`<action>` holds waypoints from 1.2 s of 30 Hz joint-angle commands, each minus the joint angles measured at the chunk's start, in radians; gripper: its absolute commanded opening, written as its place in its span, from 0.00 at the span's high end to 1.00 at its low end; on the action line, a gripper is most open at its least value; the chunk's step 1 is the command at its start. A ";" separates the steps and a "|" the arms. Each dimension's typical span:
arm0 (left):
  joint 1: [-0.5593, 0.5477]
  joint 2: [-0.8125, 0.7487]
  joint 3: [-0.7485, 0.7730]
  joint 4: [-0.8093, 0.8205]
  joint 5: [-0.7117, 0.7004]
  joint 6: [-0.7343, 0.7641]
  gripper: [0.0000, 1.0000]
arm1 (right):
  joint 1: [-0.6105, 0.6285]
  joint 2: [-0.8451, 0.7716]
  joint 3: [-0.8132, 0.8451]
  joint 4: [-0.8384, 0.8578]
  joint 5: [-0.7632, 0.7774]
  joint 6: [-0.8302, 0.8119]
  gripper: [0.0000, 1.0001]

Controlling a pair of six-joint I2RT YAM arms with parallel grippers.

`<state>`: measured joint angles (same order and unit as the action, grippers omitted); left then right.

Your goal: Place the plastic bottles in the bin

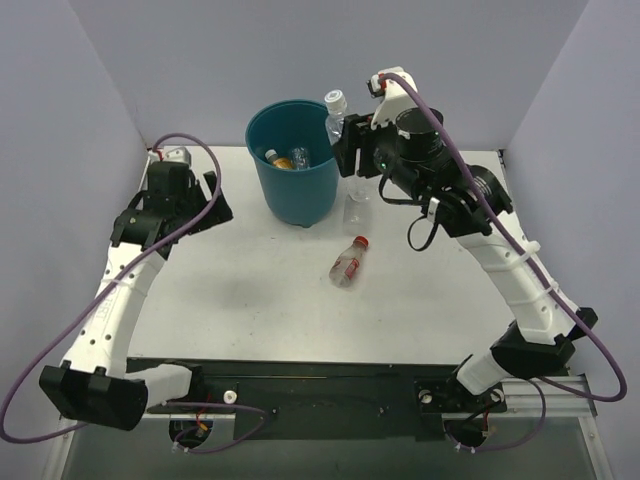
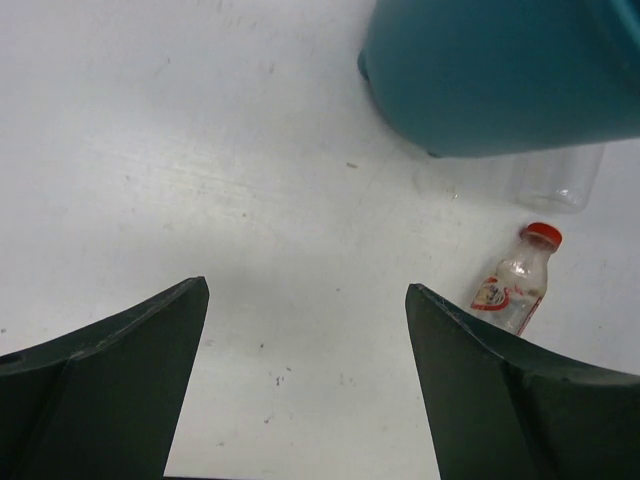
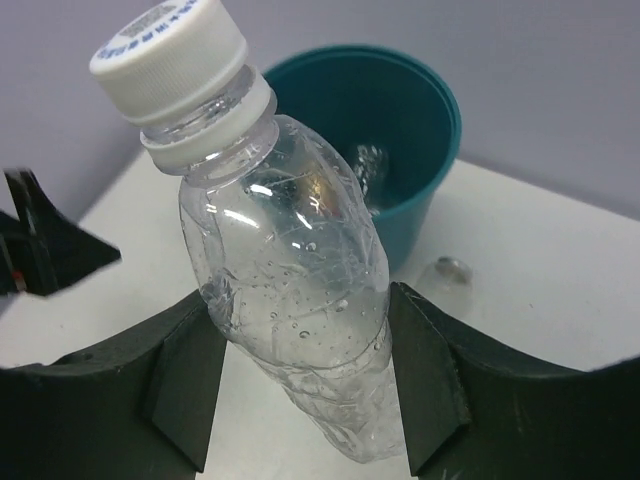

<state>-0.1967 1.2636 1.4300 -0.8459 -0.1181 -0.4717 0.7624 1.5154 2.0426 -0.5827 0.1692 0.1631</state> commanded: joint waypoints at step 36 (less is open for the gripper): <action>-0.272 -0.222 -0.335 0.199 -0.151 -0.025 0.04 | -0.121 -0.099 -0.592 0.706 0.360 0.105 0.00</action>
<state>-0.3691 0.9783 1.0626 -0.7315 -0.2848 -0.5625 0.6674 1.5948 1.6341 0.1589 0.3462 0.2554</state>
